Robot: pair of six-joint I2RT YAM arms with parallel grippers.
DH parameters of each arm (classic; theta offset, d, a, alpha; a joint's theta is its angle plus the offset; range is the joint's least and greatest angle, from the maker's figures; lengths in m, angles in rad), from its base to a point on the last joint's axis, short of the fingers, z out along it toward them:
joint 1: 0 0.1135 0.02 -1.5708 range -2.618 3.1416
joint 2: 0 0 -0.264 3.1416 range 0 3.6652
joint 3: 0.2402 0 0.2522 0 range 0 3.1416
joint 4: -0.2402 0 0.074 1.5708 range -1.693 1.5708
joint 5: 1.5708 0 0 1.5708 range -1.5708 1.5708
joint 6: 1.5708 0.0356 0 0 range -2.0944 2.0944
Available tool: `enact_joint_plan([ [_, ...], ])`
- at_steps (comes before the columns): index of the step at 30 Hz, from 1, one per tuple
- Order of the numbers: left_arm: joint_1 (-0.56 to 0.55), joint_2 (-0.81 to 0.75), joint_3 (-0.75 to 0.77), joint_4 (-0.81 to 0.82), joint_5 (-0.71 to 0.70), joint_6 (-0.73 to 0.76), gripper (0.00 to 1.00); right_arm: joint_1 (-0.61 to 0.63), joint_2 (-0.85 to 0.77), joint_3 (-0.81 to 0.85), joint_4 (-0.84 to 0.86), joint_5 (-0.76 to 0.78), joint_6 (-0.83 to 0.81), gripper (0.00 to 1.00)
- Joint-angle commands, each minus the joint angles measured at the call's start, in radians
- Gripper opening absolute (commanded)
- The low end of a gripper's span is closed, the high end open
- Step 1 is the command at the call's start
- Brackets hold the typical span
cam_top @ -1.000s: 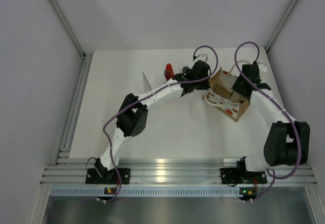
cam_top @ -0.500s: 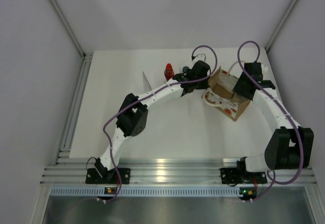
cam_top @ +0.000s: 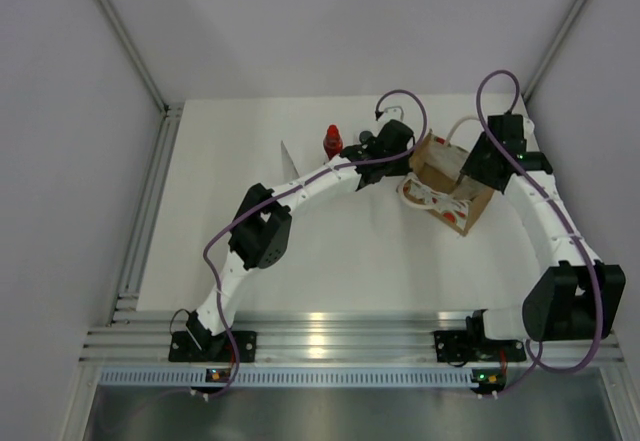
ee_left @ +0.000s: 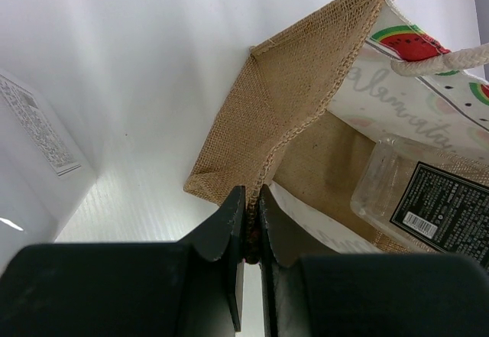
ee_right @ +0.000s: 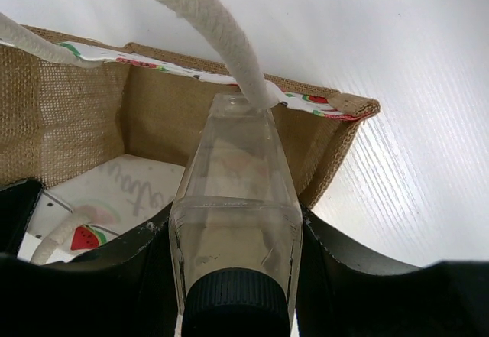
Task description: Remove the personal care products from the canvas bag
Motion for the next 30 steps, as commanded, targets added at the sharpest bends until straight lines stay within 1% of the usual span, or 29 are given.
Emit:
enact_joint_plan([
  [1, 0.012, -0.044, -0.01, 0.003, -0.032, 0.0, 0.0, -0.006, -0.08, 0.121, 0.029, -0.007, -0.006, 0.0],
  [10, 0.012, -0.038, -0.01, 0.003, -0.033, 0.001, 0.0, -0.006, -0.091, 0.213, -0.043, -0.044, -0.015, 0.0],
  [21, 0.013, -0.031, -0.01, 0.003, -0.041, -0.004, 0.0, -0.009, -0.105, 0.339, -0.133, -0.14, -0.028, 0.0],
  [30, 0.013, -0.026, -0.013, 0.003, -0.045, -0.008, 0.0, -0.007, -0.12, 0.37, -0.176, -0.237, -0.031, 0.0],
])
